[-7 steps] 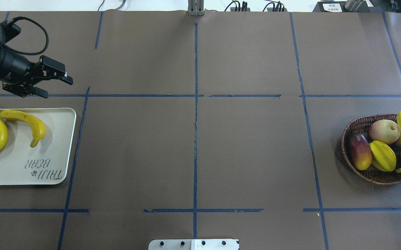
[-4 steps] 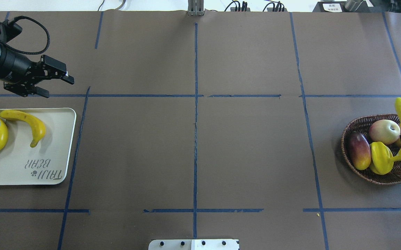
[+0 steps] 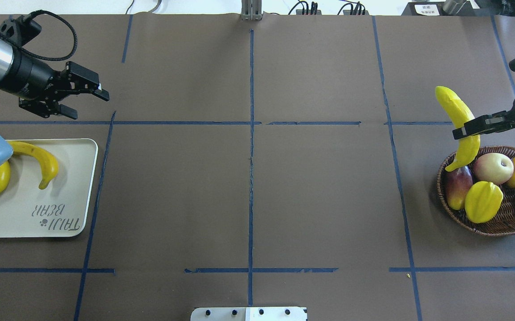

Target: Transfer all bananas from basket to plate

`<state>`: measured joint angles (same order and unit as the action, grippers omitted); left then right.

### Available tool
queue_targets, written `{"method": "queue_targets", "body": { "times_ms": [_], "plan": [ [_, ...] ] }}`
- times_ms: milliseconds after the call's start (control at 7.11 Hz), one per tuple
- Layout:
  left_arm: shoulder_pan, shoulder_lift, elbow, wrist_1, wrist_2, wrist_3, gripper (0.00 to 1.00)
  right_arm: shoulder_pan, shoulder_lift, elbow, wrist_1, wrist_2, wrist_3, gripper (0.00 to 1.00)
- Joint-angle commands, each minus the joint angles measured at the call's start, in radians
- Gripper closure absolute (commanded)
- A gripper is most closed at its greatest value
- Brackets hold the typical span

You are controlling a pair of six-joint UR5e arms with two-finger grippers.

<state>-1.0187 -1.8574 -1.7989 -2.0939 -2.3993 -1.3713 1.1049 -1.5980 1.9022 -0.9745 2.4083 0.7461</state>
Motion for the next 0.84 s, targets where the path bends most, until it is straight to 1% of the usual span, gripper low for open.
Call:
{"method": "queue_targets", "body": {
  "times_ms": [0, 141, 422, 562, 703],
  "plan": [
    [0.017, -0.035, 0.009, 0.000, 0.002, -0.040, 0.00, -0.003, 0.050, 0.009, 0.000, 0.069, 0.031, 0.98],
    [0.032, -0.072, 0.018, -0.014, 0.000, -0.042, 0.00, -0.028, 0.097, 0.008, 0.005, 0.068, 0.080, 0.98],
    [0.045, -0.147, 0.001, -0.017, 0.002, -0.048, 0.00, -0.161, 0.266, -0.021, 0.004, 0.054, 0.223, 0.97],
    [0.054, -0.169, -0.003, -0.017, 0.002, -0.048, 0.00, -0.206, 0.335, -0.035, 0.008, 0.019, 0.292, 0.98],
    [0.074, -0.183, -0.002, -0.017, 0.003, -0.096, 0.00, -0.265, 0.398, -0.035, 0.013, -0.073, 0.394, 0.98]
  ]
}}
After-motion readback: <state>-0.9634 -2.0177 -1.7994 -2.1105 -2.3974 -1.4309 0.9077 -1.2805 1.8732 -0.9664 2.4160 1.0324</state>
